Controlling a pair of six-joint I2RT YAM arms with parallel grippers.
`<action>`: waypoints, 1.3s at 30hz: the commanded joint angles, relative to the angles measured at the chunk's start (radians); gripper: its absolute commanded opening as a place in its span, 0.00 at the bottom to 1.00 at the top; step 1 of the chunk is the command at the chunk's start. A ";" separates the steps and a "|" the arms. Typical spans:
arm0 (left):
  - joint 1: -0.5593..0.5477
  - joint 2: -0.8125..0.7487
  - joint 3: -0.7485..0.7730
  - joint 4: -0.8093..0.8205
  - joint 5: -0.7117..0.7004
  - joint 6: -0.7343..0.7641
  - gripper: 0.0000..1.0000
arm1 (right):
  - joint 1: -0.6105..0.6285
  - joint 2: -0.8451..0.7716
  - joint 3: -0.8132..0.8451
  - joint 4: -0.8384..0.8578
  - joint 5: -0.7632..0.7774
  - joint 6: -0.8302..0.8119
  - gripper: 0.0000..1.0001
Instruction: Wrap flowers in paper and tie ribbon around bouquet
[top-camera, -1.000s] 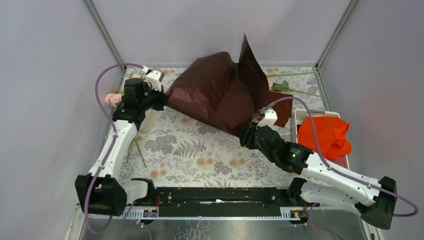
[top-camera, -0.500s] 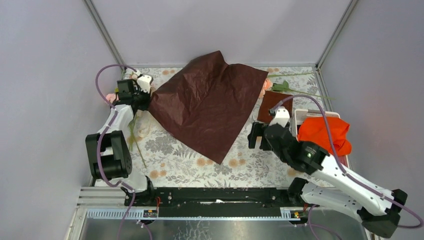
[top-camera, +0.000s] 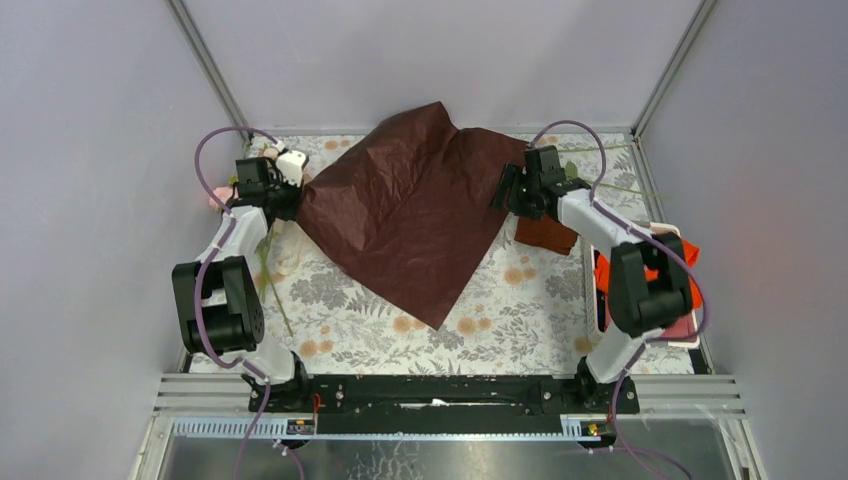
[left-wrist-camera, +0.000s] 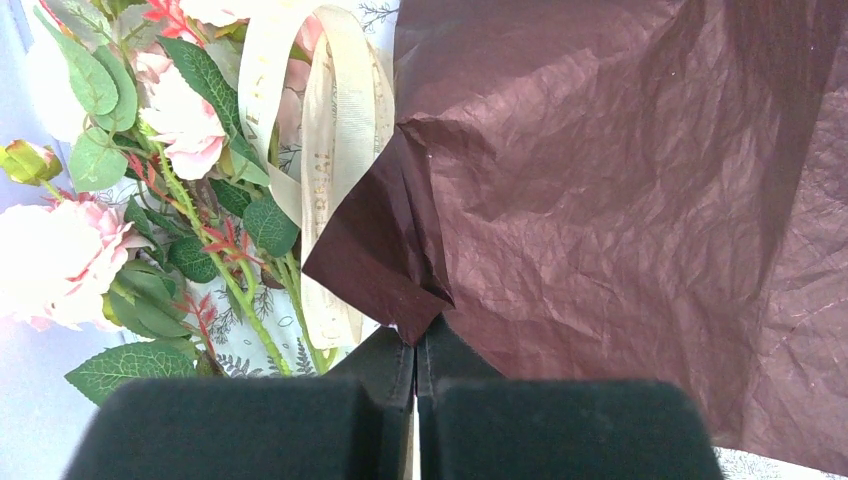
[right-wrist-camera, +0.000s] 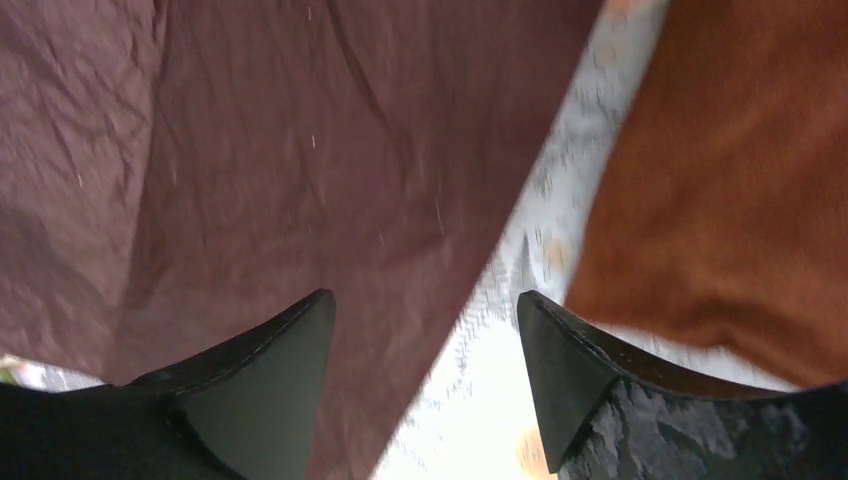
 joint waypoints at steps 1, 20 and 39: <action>0.010 -0.027 0.022 -0.002 0.005 0.013 0.00 | -0.057 0.197 0.178 0.075 -0.092 0.012 0.74; 0.010 -0.046 0.009 -0.066 -0.036 -0.001 0.00 | -0.083 0.450 0.307 0.105 -0.239 0.027 0.02; 0.049 -0.243 0.004 -0.332 -0.248 0.024 0.98 | -0.033 -0.097 -0.186 -0.049 -0.135 -0.074 0.00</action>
